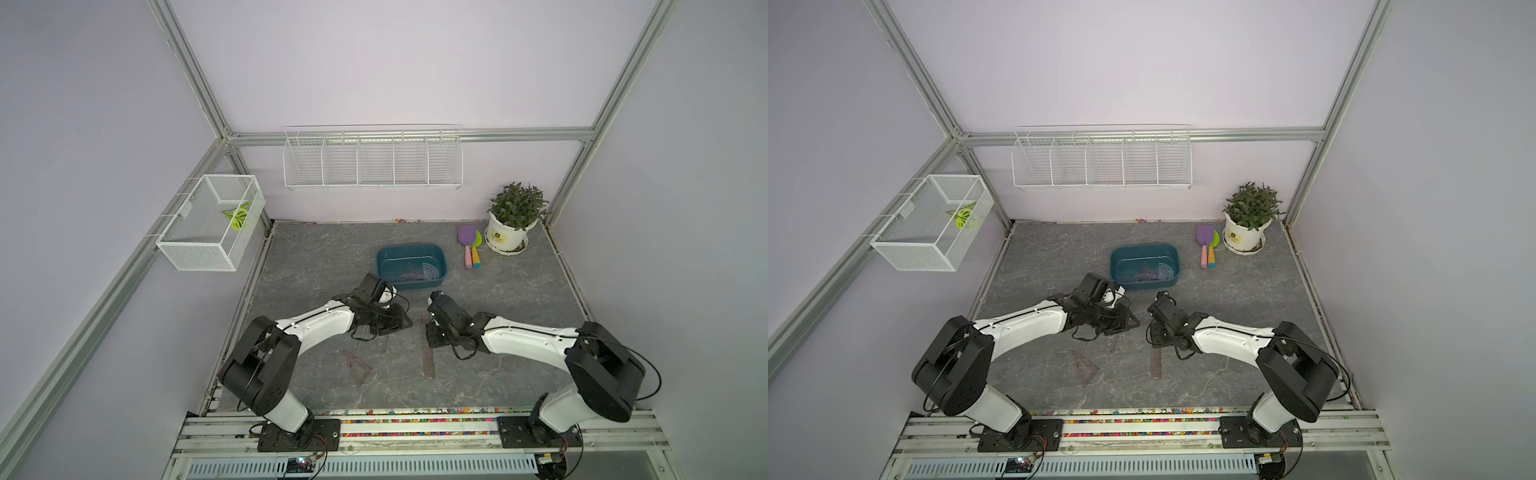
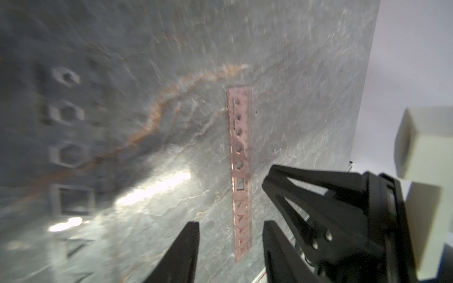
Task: Put the scattered rulers into the storage box
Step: Move the ruler to the center of the board, then pick up the ruler from the center of the board.
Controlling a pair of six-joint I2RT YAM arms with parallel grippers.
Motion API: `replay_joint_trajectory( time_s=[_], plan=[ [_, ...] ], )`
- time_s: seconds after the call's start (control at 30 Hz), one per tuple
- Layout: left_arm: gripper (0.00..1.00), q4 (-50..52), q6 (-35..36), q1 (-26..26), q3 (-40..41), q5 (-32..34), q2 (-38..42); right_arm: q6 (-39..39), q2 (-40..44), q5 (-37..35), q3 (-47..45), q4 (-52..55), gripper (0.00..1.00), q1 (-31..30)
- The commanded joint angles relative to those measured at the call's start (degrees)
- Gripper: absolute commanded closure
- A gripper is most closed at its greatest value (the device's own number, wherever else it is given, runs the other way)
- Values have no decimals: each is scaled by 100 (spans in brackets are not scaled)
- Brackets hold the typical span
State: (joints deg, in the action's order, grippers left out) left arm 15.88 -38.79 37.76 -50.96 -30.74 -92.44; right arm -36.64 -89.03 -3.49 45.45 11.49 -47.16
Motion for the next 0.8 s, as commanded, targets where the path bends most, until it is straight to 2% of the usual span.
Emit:
replay_joint_trajectory(
  time_s=[0.0,0.33,0.77],
  plan=[
    [58,-281,11,123,-105,-407,-275,8,81,442,-307,-550,85,89],
    [58,-400,73,257,-294,-536,-846,-21,224,594,-651,-858,96,238],
    [57,-460,48,258,-376,-551,-1163,-61,47,673,-719,-1014,97,238]
  ],
)
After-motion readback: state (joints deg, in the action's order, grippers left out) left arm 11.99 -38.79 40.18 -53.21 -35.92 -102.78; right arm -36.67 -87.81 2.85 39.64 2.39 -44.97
